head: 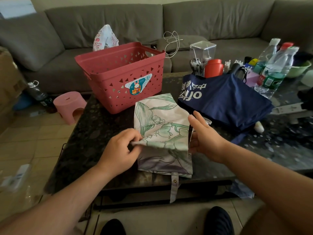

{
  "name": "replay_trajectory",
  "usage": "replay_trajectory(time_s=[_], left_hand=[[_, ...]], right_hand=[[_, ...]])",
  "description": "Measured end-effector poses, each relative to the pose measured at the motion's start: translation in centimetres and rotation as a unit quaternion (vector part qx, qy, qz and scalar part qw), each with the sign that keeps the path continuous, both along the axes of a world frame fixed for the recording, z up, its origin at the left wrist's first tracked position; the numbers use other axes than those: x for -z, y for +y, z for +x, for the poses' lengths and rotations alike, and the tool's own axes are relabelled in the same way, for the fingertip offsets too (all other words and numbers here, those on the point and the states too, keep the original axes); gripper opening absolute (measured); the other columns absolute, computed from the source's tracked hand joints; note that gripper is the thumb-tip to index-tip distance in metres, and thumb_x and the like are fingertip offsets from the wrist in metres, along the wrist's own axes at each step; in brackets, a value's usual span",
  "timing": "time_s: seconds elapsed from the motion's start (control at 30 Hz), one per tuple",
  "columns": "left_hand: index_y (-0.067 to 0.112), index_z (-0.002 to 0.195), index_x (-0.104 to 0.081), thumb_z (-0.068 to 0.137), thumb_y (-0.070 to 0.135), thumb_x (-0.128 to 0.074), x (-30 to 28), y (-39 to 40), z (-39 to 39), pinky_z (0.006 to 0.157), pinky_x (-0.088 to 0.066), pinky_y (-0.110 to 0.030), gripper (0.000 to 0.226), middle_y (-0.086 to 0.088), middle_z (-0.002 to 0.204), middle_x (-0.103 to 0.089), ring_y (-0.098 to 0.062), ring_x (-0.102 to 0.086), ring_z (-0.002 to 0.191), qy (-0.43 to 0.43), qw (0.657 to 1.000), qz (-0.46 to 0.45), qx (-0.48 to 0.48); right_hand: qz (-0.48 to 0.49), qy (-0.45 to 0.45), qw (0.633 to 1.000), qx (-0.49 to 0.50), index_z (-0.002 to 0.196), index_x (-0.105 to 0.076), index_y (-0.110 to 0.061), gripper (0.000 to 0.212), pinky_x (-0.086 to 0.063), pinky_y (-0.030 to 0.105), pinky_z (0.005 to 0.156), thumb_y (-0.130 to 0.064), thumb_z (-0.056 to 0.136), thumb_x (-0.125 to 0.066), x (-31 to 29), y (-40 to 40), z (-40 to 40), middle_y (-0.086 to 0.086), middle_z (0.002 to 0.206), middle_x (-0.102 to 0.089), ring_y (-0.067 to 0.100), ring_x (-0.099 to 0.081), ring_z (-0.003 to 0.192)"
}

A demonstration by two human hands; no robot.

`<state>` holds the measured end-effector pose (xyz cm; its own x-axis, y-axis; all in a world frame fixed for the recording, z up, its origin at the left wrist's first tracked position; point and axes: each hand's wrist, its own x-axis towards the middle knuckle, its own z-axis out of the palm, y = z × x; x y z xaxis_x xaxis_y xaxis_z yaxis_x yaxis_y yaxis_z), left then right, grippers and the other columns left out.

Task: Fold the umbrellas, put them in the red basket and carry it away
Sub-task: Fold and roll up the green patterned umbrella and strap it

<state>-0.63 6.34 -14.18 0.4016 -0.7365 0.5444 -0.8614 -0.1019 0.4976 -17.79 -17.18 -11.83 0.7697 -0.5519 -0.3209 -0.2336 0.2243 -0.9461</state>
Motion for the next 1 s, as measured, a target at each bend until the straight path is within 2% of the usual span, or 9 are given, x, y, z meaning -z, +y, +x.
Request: replay_trajectory(time_s=[0.13,0.27,0.37,0.43,0.53,0.67,0.8,0.9,1.0], left_hand=[[0.016,0.091,-0.063,0.098,0.023,-0.074,-1.7,-0.7,-0.1,0.067,-0.046,-0.023,0.014,0.009,0.084,-0.063,-0.011,-0.062,0.078,0.019,0.997,-0.056,-0.058],[0.017,0.101,-0.069,0.098,0.029,-0.071,-2.4,-1.2,-0.1,0.073,-0.050,-0.020,0.012,0.013,0.098,-0.071,-0.010,-0.067,0.086,0.057,0.995,-0.062,-0.058],[0.024,0.099,-0.068,0.098,0.036,-0.067,-2.7,-1.2,-0.7,0.071,-0.053,-0.021,0.013,0.019,0.105,-0.073,-0.010,-0.070,0.087,0.098,0.993,-0.055,-0.036],[0.026,0.092,-0.065,0.094,0.034,-0.072,-2.6,-1.1,-0.5,0.078,-0.057,-0.027,0.011,0.018,0.105,-0.075,-0.011,-0.072,0.094,0.109,0.993,-0.050,-0.018],[0.024,0.083,-0.070,0.081,0.026,-0.085,-1.9,-1.0,0.2,0.082,-0.057,-0.030,0.015,0.012,0.098,-0.074,-0.014,-0.072,0.094,0.070,0.996,-0.052,-0.004],[0.038,0.077,-0.076,0.061,0.031,-0.100,-1.6,-0.2,1.1,0.081,-0.044,-0.012,0.029,0.017,0.096,-0.062,-0.009,-0.064,0.095,0.082,0.996,0.048,-0.007],[0.047,0.106,-0.070,0.048,0.055,-0.090,-1.3,1.1,2.4,0.089,-0.044,-0.014,0.062,0.008,0.114,-0.057,-0.001,-0.058,0.098,0.250,0.931,0.263,0.047],[0.029,0.115,-0.063,0.087,0.064,-0.070,-1.5,0.5,1.8,0.079,-0.051,-0.032,0.046,-0.012,0.111,-0.064,-0.015,-0.065,0.084,0.482,0.865,0.138,0.005],[0.017,0.116,-0.060,0.104,0.038,-0.061,-1.6,-0.7,1.7,0.066,-0.052,-0.033,0.024,-0.011,0.106,-0.074,-0.018,-0.069,0.070,0.564,0.813,0.091,-0.110]], right_hand=[[-0.012,-0.011,1.000,0.007,0.155,-0.019,-0.061,0.063,-0.054,0.036,0.063,-0.054,0.102,-0.053,-0.4,-0.3,-0.1,-0.003,0.084,-0.053,0.027,-0.071,0.065],[0.013,-0.013,0.999,-0.028,0.139,-0.036,-0.074,0.043,-0.058,0.040,0.076,-0.056,0.103,-0.051,-1.0,-0.5,0.2,0.005,0.103,-0.059,0.040,-0.076,0.085],[0.037,0.007,0.997,-0.070,0.130,-0.062,-0.057,0.030,-0.059,0.039,0.076,-0.047,0.102,-0.058,-1.1,-0.7,0.4,0.014,0.124,-0.067,0.040,-0.072,0.090],[0.036,0.024,0.997,-0.058,0.120,-0.073,-0.039,0.023,-0.059,0.036,0.068,-0.031,0.101,-0.065,-0.8,-1.0,0.5,0.014,0.118,-0.069,0.032,-0.068,0.087],[0.005,0.060,0.998,0.010,0.120,-0.064,-0.020,0.020,-0.058,0.033,0.059,-0.023,0.101,-0.066,-0.4,-1.4,0.8,0.015,0.105,-0.071,0.022,-0.072,0.069],[-0.011,0.122,0.992,0.033,0.119,-0.055,-0.016,0.031,-0.061,0.039,0.065,-0.038,0.100,-0.066,0.2,-1.9,0.9,0.018,0.111,-0.076,0.029,-0.076,0.072],[-0.016,0.126,0.992,-0.010,0.121,-0.060,-0.018,0.031,-0.060,0.038,0.064,-0.040,0.100,-0.067,0.6,-1.1,0.5,0.009,0.103,-0.075,0.027,-0.076,0.068],[-0.030,0.087,0.996,-0.010,0.120,-0.060,-0.031,0.025,-0.062,0.040,0.066,-0.036,0.098,-0.070,0.5,-0.7,0.5,0.003,0.105,-0.077,0.025,-0.077,0.071],[-0.005,0.079,0.997,-0.018,0.117,-0.068,-0.024,0.023,-0.063,0.049,0.084,-0.038,0.099,-0.069,0.1,-0.8,0.6,0.005,0.109,-0.078,0.029,-0.078,0.081]])
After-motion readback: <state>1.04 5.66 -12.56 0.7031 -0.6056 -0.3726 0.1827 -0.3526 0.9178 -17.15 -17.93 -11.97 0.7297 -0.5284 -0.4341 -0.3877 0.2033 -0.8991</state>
